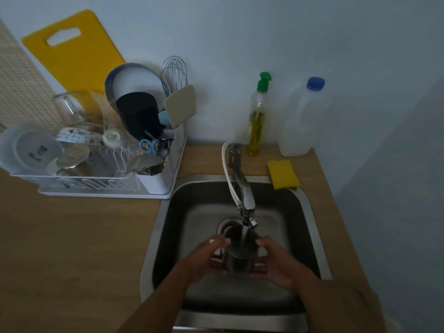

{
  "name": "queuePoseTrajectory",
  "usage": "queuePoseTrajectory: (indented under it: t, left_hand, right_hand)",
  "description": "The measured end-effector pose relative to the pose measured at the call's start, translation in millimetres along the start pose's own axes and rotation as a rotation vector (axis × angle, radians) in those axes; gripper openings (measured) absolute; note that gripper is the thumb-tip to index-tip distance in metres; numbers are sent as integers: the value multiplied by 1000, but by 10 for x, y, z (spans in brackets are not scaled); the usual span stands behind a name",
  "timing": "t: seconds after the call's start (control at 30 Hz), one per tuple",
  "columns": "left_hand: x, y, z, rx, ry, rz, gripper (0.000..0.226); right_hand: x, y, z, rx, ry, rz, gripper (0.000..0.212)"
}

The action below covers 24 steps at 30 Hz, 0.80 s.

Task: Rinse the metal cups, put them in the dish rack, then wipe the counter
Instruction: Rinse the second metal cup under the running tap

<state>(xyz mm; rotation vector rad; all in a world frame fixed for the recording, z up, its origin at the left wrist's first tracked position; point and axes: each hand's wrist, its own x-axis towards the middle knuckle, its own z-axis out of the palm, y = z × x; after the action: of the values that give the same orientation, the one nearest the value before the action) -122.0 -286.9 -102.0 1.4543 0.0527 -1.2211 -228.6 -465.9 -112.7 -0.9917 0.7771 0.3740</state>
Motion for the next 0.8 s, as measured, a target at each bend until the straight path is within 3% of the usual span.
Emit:
queuePoseTrajectory:
  t: [0.2,0.3,0.4,0.5,0.7,0.8]
  left_hand:
    - [41,128,287,-23,10,127,27]
    - [51,265,4,-56,83,86,26]
    - [22,219,-138,36,35,-11,42]
    - [67,23,-2,63,-75,-34,44]
    - [105,163,205,-16,-16,105,27]
    - [60,229,-69,-84,31,63,33]
  right_hand:
    - [70,-235,-160,65,94,-93,58]
    - [127,-239,181,55,89,-132,32]
    - [54,-61,188,60,19,-78,37]
    - [-57,13,-112,33,-8,-17,62]
    - [59,-256,-76,69,106,-101,45]
    - [152,-203,177,26,56,-118,37]
